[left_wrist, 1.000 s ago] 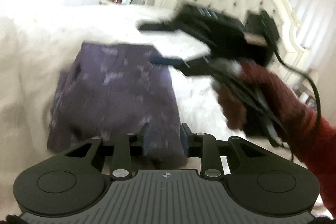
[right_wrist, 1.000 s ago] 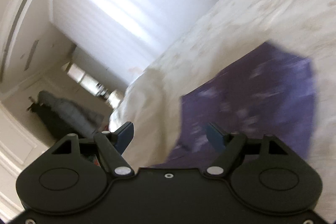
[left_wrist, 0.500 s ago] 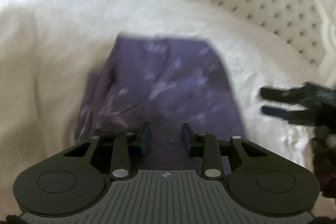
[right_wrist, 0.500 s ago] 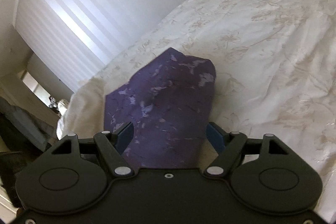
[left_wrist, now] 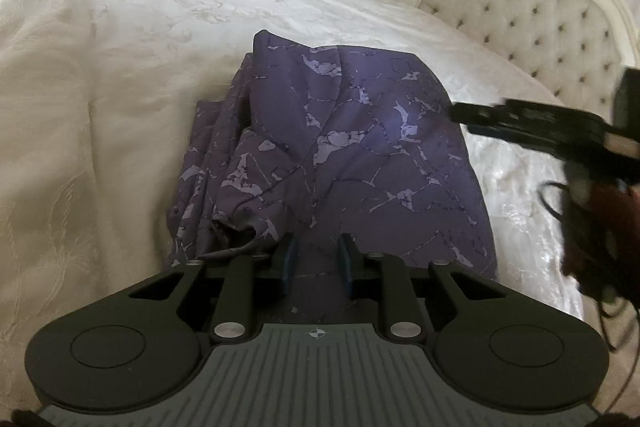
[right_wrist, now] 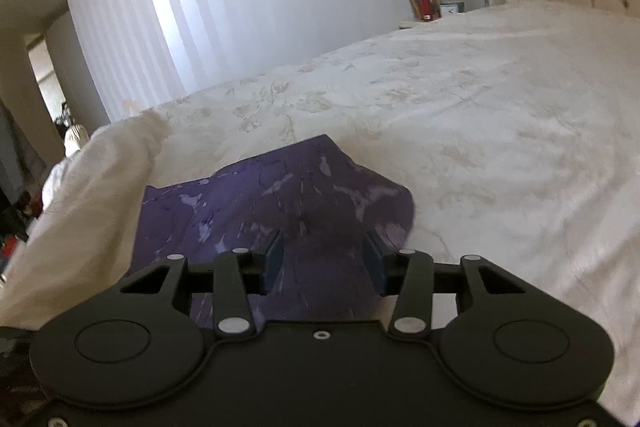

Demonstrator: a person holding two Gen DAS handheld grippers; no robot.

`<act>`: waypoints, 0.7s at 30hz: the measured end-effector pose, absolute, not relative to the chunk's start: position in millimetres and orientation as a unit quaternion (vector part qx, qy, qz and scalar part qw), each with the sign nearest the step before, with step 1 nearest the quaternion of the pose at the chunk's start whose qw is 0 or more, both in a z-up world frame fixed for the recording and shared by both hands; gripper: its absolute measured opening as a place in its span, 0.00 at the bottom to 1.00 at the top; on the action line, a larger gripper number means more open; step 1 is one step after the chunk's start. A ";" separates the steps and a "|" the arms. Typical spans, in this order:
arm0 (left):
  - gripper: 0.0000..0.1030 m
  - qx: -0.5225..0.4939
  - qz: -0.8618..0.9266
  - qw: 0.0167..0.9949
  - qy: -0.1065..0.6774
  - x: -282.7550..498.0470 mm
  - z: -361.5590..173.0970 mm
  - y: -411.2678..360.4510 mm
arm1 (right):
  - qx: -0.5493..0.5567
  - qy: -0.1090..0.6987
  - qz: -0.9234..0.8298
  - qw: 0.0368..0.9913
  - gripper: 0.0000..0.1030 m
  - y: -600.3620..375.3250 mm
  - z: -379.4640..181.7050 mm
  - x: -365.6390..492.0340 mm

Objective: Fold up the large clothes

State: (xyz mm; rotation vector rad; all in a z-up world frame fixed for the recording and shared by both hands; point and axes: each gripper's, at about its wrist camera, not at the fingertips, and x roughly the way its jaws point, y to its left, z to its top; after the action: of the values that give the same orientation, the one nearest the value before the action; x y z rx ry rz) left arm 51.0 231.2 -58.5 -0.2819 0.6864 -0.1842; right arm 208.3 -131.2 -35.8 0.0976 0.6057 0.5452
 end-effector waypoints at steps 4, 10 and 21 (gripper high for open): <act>0.22 -0.136 -0.088 0.928 0.335 50.7 -59.6 231.6 | 0.009 0.319 0.259 0.912 0.52 -100.5 -50.9 232.7; 0.22 -0.137 -0.084 0.928 0.335 49.0 -58.8 231.2 | -0.024 0.332 0.252 0.909 0.54 -71.7 -70.4 245.8; 0.61 -0.150 -0.124 0.927 0.322 47.9 -40.5 224.6 | -0.013 0.306 0.276 0.911 0.78 -76.0 -64.6 228.9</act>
State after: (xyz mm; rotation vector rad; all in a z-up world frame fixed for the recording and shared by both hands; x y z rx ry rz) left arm 47.9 224.6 -40.5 -0.3083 0.6596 -0.2542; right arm 228.9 -76.0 -64.6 -0.0260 0.6306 0.5694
